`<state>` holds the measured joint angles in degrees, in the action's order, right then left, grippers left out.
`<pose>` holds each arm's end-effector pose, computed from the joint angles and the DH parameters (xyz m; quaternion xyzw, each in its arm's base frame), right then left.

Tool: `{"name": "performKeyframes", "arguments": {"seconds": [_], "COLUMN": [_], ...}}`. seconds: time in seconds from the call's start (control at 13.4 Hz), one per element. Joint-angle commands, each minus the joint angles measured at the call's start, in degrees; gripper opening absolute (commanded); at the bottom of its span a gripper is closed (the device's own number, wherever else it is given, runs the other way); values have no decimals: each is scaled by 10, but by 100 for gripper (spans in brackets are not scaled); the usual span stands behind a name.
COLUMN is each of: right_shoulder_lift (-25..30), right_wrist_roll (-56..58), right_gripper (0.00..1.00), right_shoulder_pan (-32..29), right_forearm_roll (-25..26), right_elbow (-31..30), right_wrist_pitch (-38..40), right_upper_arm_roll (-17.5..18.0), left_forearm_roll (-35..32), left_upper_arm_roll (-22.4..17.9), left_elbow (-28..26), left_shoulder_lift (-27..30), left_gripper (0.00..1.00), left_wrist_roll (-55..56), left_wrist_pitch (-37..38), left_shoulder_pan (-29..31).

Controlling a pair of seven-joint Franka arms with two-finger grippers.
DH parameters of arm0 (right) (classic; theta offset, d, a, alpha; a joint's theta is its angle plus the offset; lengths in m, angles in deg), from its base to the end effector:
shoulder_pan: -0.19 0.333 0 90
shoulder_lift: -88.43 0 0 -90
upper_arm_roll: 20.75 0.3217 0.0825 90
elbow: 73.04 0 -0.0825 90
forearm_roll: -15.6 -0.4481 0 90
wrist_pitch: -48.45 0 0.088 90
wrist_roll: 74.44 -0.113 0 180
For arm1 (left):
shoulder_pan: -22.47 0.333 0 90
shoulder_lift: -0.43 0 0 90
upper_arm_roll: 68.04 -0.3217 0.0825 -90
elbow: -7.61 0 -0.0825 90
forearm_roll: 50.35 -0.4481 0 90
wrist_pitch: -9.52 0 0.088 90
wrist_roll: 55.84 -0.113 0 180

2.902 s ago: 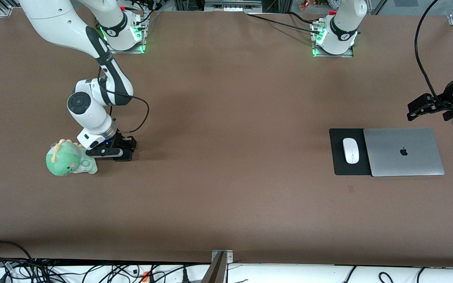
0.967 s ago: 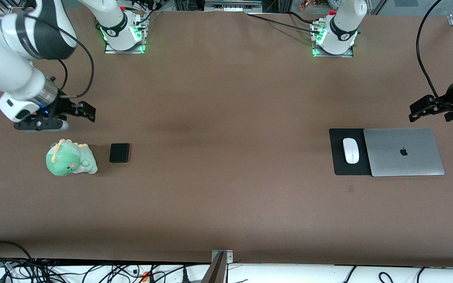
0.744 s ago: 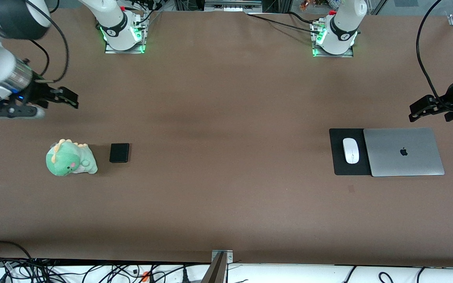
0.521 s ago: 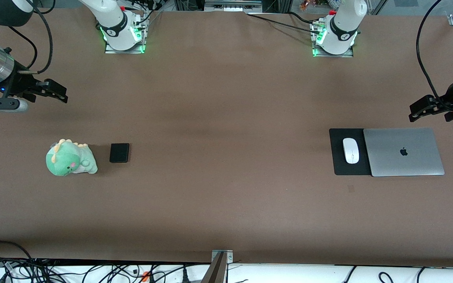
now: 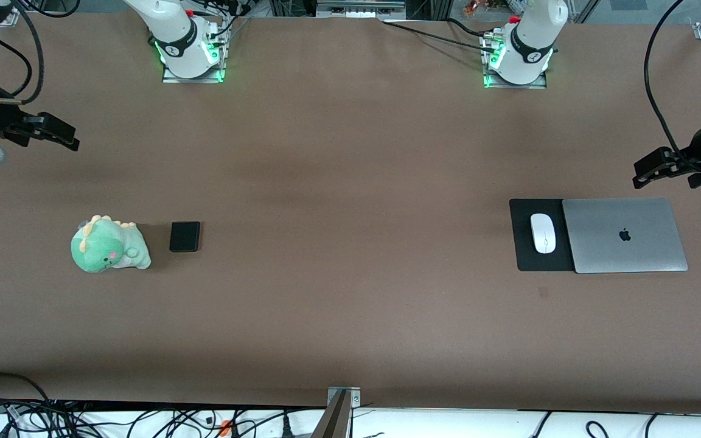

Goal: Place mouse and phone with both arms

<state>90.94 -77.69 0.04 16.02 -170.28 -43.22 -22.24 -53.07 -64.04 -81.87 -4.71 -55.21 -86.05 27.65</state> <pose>0.6033 -0.0184 0.5857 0.9987 -0.0424 -0.0267 0.0035 0.6538 0.0201 0.5809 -0.9997 -0.0139 -0.0083 0.0206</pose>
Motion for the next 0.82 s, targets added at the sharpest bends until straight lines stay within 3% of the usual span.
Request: {"name": "performKeyframes", "arguments": {"seconds": [0.0,0.74], "right_shoulder_lift": [-12,-16], "right_wrist_roll": [8,3], "right_gripper": [100,100], "right_shoulder_pan": [-10,-6], "right_forearm_roll": [-9,-9], "right_elbow": [60,68], "right_wrist_pitch": [54,56], "right_upper_arm_roll": [3,8], "left_forearm_roll": [10,10], "left_upper_arm_roll": [0,0], "left_elbow": [19,19], "left_shoulder_lift": [-7,-7], "left_gripper": [100,100], "left_wrist_roll": [-13,-13], "left_wrist_pitch": [14,13], "left_shoulder_pan": [4,4]}}
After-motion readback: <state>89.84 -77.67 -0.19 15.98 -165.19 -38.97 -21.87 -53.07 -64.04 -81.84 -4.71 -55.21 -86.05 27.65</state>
